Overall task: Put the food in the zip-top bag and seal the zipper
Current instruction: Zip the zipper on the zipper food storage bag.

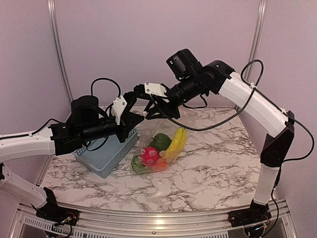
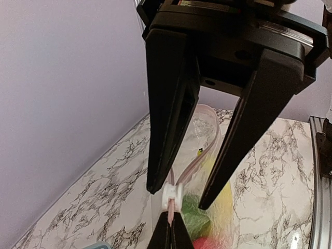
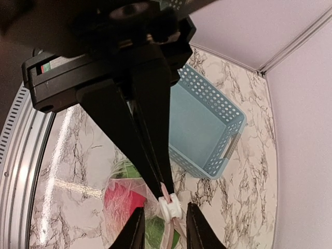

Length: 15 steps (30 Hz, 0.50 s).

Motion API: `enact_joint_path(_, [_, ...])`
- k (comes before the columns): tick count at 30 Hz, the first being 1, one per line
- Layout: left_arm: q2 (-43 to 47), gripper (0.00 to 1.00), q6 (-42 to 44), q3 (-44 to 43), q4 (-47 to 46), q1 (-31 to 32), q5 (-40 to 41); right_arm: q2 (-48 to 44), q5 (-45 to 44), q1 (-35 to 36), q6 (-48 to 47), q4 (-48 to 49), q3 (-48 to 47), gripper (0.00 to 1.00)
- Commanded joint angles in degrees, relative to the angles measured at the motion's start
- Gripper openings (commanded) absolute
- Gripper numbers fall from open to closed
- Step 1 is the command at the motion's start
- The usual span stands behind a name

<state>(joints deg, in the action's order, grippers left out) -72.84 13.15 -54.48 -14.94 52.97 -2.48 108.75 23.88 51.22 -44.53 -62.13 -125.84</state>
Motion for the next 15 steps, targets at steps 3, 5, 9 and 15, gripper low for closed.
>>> enact_joint_path(3, [-0.1,0.0,-0.1,0.0,-1.7,-0.1,0.2,0.0,0.0,0.2,0.9,0.0,-0.3,0.22])
enact_joint_path(5, [0.0,0.0,-0.2,0.0,-1.9,-0.1,0.1,0.0,0.0,0.3,1.0,0.0,-0.2,0.21])
enact_joint_path(9, [-0.1,0.0,-0.1,-0.1,-2.1,-0.1,0.0,0.4,0.0,0.2,1.5,0.7,-0.5,0.21])
enact_joint_path(15, [-0.4,0.0,0.1,-0.1,-1.9,-0.1,0.2,1.3,0.0,0.2,1.8,0.8,-1.7,0.09])
